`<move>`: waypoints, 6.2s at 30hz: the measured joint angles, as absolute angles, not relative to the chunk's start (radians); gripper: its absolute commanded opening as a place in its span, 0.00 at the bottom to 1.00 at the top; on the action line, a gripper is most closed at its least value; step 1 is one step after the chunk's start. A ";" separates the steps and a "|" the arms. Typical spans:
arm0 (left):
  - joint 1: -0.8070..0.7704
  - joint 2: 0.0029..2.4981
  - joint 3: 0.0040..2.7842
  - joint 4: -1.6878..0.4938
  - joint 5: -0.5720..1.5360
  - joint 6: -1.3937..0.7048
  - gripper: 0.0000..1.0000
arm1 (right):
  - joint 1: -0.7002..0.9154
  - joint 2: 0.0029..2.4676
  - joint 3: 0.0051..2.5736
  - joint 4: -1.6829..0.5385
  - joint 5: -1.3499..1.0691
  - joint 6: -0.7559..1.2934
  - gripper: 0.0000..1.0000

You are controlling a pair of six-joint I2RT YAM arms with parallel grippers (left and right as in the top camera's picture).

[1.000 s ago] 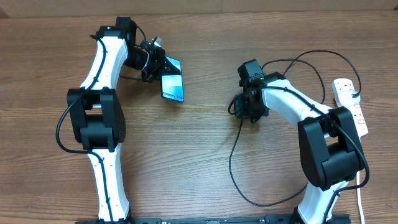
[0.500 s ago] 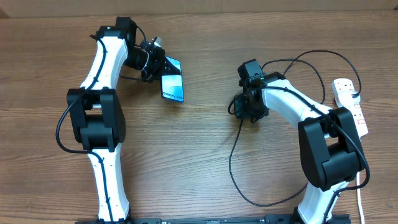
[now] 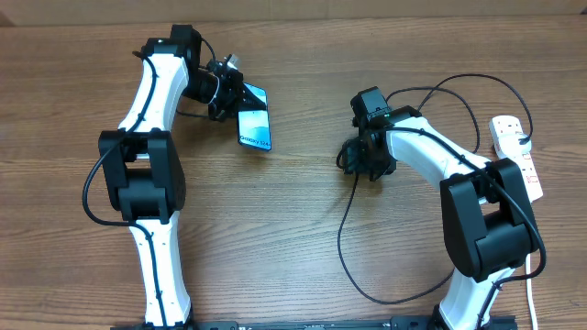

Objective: Plug charger to phone and switch on socket

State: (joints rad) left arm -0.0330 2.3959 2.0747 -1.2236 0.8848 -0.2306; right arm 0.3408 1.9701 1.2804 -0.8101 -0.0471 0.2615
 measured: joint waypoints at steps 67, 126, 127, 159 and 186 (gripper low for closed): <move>-0.033 2.396 2.075 -1.236 1.044 -0.173 0.04 | 0.341 1.959 1.249 -0.807 -0.101 0.340 0.04; -0.168 2.396 2.075 -0.833 1.492 -0.472 0.04 | 0.224 1.920 1.247 -0.746 -1.532 -0.131 0.04; -0.168 2.396 2.075 -0.831 1.490 -0.482 0.04 | 0.224 1.920 1.247 -0.746 -1.534 -0.130 0.04; -0.064 2.389 2.072 -1.397 1.531 0.157 0.04 | 0.224 1.920 1.247 -0.846 -1.493 -0.104 0.04; -0.118 2.071 2.067 -1.068 1.050 -0.416 0.04 | 0.224 1.900 1.247 -0.911 -1.431 -0.104 0.04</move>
State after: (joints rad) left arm -0.1181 2.0712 2.0670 -1.0679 1.0496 -0.4156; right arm 0.2237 1.9003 1.2472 -0.9108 -1.4315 -0.1043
